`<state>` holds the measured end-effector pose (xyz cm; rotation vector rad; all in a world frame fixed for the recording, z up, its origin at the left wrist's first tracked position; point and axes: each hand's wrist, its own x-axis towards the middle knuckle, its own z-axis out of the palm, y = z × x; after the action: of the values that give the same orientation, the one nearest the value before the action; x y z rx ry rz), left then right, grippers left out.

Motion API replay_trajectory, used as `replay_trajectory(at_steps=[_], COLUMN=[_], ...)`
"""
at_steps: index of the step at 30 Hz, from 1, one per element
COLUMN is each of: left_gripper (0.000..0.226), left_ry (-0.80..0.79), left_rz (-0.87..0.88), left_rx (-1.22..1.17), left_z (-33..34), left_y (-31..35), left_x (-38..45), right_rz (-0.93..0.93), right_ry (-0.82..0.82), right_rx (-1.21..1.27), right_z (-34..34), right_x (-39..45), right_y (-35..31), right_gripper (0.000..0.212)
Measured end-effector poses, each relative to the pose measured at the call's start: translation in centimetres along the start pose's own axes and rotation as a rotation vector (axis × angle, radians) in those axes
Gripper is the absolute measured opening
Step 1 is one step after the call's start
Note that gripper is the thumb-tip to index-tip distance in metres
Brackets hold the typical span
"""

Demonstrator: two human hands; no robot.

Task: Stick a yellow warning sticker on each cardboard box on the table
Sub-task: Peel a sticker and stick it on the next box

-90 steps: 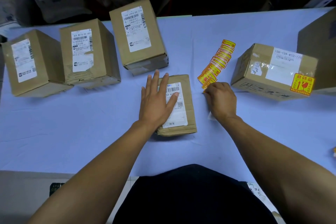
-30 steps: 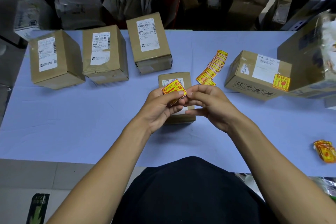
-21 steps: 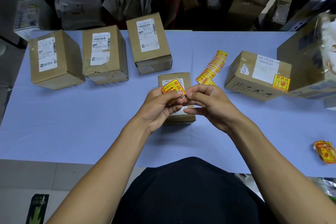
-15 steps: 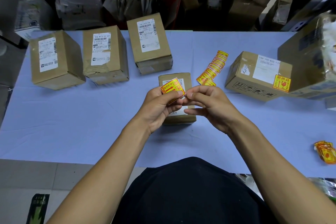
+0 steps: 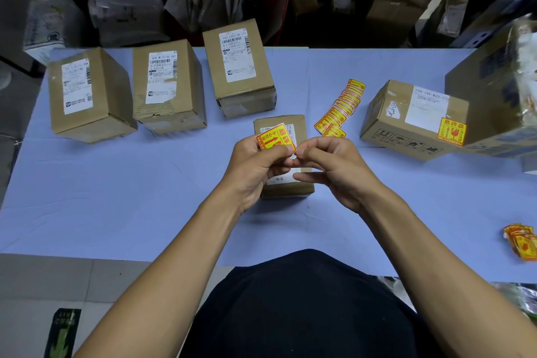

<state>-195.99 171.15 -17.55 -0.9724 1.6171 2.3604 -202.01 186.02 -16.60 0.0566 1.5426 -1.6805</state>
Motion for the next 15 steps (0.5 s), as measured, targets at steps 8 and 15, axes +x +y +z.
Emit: replay_trajectory(at_steps=[8,15], left_gripper=[0.012,0.024], left_ry=[0.003,-0.031], left_rz=[-0.001,-0.07], left_rx=[0.013,-0.04], left_z=[0.19,0.23], left_y=[-0.04,0.03], left_x=[-0.15,-0.28], right_rz=[0.001,-0.092], right_ry=[0.01,0.025], right_rx=[-0.033,-0.092], right_z=[0.22,0.44], right_x=[0.16,0.35], right_y=[0.27,0.92], right_gripper=[0.024,0.033])
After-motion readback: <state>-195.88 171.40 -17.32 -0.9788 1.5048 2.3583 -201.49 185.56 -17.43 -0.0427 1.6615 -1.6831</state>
